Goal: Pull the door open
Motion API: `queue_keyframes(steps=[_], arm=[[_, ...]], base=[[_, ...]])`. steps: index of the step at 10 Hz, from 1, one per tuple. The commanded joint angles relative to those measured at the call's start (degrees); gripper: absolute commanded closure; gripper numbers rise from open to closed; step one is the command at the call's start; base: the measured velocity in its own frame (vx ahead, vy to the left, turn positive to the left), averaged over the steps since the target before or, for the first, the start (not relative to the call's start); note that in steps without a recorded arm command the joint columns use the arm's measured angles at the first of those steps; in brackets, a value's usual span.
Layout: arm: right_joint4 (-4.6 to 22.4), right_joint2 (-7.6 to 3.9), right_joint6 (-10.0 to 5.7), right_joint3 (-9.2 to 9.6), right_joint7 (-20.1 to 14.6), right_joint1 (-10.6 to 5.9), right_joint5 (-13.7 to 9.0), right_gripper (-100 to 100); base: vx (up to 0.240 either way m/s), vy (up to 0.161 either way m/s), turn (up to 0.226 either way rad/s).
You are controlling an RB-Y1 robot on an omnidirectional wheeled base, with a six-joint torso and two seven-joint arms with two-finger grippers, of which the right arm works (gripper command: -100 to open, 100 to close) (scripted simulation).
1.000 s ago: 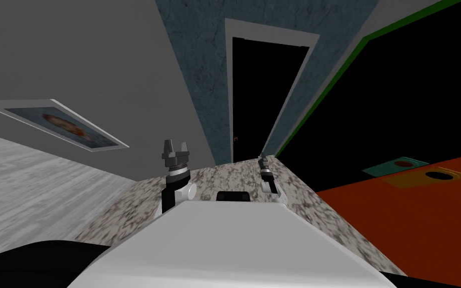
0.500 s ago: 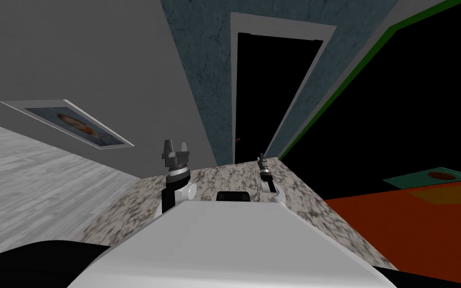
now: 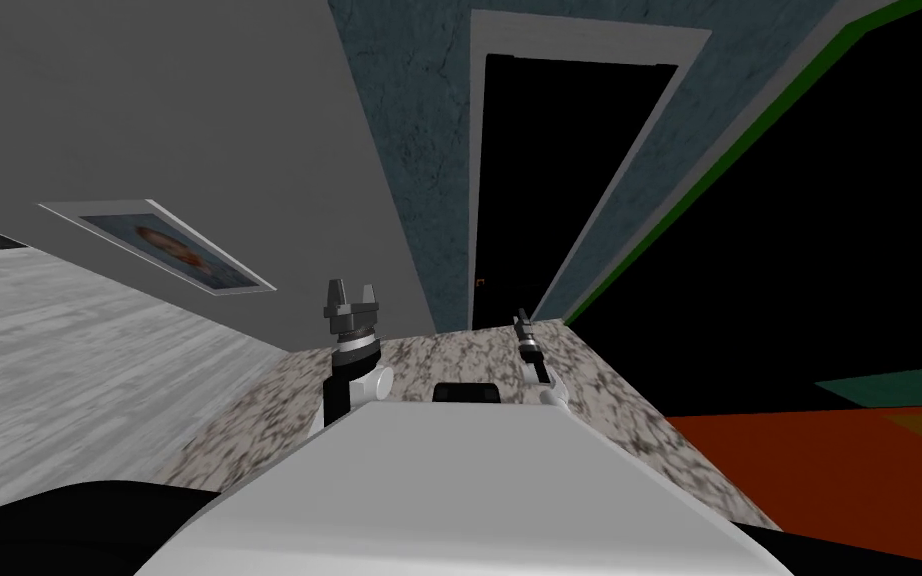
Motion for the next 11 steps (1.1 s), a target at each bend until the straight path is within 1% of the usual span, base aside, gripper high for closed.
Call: queue_keyframes(steps=[1, 2, 3, 7, 8, 9, 11], arm=[[1.7, -0.19, -0.38, -0.1, -0.2, -0.62, -0.1, -100], [3.7, -0.35, -0.81, -0.22, -0.4, -1.47, -0.2, -100], [3.8, -0.35, -0.81, -0.22, -0.4, -1.47, -0.2, -100], [11.6, -0.91, -2.48, -0.65, -1.1, -4.67, -0.5, -100], [13.1, -1.05, -2.89, -0.76, -1.2, -5.46, -0.5, -100], [13.6, -1.05, -2.89, -0.76, -1.2, -5.46, -0.5, -100], [17.1, -1.27, -3.64, -0.95, -1.5, -6.9, -0.7, -100]], base=[[0.066, 0.001, 0.045], [0.065, 0.011, 0.067], [0.054, 0.006, 0.034], [0.088, -0.003, 0.098], [0.113, -0.01, 0.092], [0.073, -0.003, 0.035], [0.07, -0.005, 0.073]])
